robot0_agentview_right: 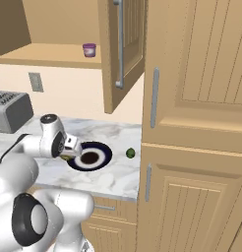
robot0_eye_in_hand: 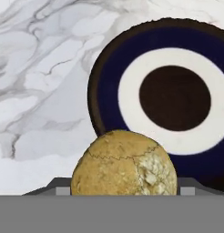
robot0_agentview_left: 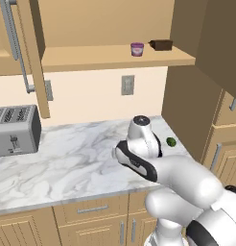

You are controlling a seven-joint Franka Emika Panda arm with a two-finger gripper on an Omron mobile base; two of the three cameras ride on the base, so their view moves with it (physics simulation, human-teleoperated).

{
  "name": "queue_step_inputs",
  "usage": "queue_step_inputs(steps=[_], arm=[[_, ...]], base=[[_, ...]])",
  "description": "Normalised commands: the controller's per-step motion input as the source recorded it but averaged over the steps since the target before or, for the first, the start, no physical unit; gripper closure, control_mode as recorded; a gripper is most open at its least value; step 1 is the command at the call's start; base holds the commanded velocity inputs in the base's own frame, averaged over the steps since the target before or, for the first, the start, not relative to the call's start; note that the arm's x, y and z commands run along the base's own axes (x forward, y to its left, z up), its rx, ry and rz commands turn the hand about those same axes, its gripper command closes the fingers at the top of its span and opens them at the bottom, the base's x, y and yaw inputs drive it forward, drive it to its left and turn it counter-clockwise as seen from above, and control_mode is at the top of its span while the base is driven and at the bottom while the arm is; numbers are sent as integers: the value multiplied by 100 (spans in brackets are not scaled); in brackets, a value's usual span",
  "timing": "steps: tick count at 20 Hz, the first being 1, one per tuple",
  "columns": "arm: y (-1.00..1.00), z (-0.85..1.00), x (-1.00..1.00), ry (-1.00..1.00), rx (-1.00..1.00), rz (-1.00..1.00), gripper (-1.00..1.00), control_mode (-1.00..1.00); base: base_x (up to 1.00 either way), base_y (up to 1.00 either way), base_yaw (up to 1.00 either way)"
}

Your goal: Pick the avocado and bread from the counter and place them on the plate. Then pick the jam from the cabinet and place it next to the plate. Lastly close the cabinet door.

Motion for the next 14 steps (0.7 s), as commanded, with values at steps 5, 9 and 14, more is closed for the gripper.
queue_step_inputs(steps=[5, 9, 14], arm=[[-71, 16, 75, 0, 10, 0, 100, -100], [-33, 2, 77, 1, 3, 0, 100, -100], [1, -9, 4, 0, 0, 0, 100, -100]], base=[[0, 0, 0], [0, 0, 0], [0, 0, 0]])
